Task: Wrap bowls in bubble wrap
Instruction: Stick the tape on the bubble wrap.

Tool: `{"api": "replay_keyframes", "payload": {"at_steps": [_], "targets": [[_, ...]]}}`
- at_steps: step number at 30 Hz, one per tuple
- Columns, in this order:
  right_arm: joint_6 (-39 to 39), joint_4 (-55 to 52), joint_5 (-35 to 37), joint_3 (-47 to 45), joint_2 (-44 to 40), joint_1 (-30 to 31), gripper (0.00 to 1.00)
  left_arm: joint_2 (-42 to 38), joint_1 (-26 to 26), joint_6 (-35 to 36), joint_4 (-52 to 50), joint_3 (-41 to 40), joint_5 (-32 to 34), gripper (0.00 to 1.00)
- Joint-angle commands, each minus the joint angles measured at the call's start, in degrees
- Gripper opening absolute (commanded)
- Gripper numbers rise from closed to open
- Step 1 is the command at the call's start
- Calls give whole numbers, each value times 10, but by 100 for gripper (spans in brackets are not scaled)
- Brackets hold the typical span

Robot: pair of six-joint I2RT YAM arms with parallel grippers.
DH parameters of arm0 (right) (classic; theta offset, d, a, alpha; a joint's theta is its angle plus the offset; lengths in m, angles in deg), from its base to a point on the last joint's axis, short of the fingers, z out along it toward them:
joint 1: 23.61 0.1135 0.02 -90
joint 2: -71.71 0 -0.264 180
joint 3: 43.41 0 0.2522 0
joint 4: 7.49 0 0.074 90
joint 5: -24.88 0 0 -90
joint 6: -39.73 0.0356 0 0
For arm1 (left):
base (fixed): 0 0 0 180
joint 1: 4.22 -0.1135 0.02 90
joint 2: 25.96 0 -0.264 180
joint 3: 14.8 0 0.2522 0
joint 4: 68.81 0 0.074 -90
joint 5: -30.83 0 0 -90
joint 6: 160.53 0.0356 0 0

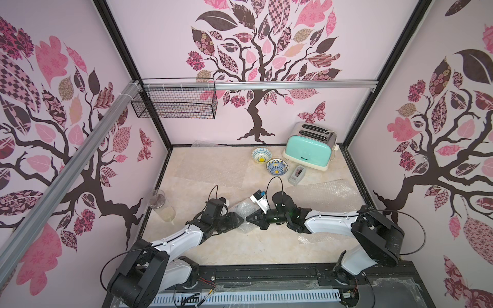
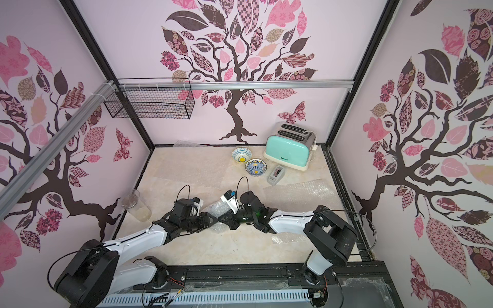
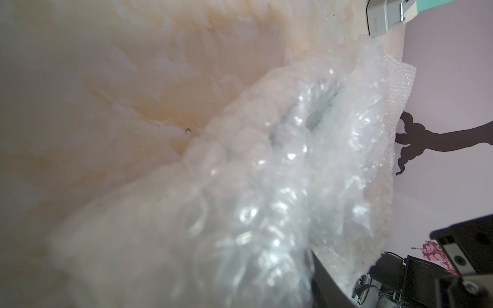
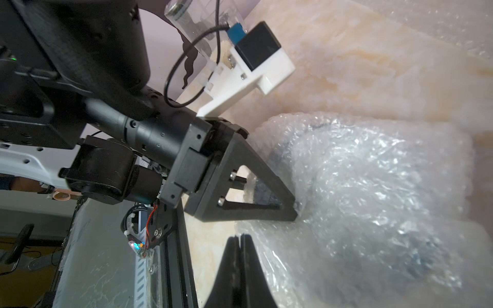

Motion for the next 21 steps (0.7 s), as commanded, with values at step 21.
{"api": "replay_keyframes", "payload": {"at_steps": [21], "targets": [[-58,-64,57,-32,-121,8,14,-5,-19,-6,-16,28,23,47]]}}
